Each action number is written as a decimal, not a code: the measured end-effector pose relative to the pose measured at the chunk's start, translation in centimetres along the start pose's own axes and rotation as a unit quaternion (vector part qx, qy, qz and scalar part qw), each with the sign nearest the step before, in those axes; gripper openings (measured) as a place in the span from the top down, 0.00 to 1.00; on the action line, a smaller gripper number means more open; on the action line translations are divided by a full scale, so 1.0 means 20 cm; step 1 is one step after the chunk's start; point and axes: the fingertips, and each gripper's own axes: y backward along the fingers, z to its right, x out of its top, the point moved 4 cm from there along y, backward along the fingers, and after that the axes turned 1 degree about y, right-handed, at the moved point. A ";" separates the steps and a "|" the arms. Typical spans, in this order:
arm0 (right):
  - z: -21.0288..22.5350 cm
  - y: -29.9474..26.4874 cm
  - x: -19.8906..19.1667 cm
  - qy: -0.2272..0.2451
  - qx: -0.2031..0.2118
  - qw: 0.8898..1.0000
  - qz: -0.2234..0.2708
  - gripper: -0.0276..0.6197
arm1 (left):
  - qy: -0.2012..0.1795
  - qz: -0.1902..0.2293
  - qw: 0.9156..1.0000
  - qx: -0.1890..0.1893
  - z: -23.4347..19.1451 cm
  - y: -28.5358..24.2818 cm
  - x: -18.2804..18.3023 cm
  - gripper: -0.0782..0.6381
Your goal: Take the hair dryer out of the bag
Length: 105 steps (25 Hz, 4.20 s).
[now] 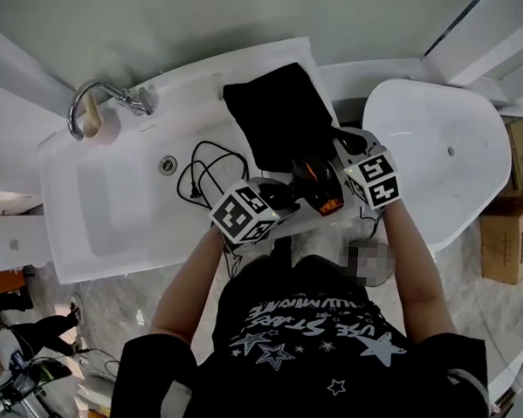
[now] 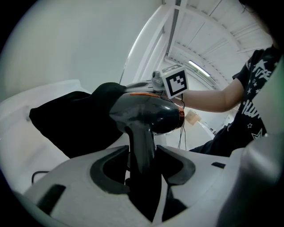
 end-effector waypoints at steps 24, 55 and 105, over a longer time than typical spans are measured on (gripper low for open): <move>-0.01 0.09 -0.09 -0.035 -0.022 0.999 0.002 0.89 | -0.080 0.076 0.989 -0.100 0.55 0.20 -0.02 0.61; -0.65 1.21 -0.35 -0.101 -0.098 0.985 0.099 0.90 | 0.031 0.231 0.972 0.027 1.17 0.44 -0.29 0.61; -2.23 1.72 -0.34 -0.186 -0.196 0.957 0.101 0.95 | 0.008 0.210 0.974 -0.084 1.65 1.13 -1.32 0.61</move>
